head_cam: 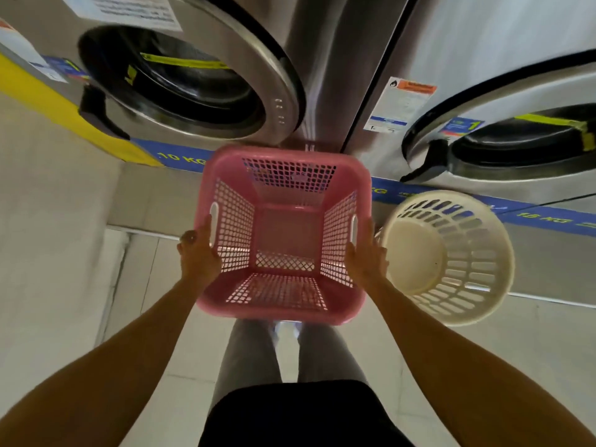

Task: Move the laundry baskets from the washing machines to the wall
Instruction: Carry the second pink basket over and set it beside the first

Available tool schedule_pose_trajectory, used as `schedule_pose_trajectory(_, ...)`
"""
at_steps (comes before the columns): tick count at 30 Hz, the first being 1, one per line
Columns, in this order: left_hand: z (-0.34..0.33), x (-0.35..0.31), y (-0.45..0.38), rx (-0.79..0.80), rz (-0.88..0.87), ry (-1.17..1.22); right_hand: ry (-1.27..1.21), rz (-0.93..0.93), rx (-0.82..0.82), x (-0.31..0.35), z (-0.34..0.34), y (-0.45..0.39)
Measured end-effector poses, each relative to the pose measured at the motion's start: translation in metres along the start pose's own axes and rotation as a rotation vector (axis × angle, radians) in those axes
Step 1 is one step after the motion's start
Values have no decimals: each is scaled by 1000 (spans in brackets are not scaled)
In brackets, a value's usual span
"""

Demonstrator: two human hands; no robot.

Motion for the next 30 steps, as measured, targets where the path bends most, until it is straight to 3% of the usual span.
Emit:
schedule_pose_trajectory(4, -16, 0, -31, -5, 64, 28, -119, 70, -57, 0, -14, -16)
schedule_pose_trajectory(10, -11, 6, -28, -46, 55, 24, -52, 82, -70, -10, -16, -20)
schedule_pose_trajectory(22, 32, 46, 86, -128, 301, 171, 117, 247, 15, 39, 25, 31)
schedule_pose_trajectory(30, 43, 142, 194, -260, 577, 376, 216, 529, 176, 122, -3, 98)
Point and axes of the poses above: each hand's wrist, its own y-axis away from the middle knuckle, its own z-axis out of the back of the hand, x = y × z, the point moved 3 cm from there along -y, towards the middle knuckle, and after that the axes turned 3 degrees about z, right-handed, at the moved point
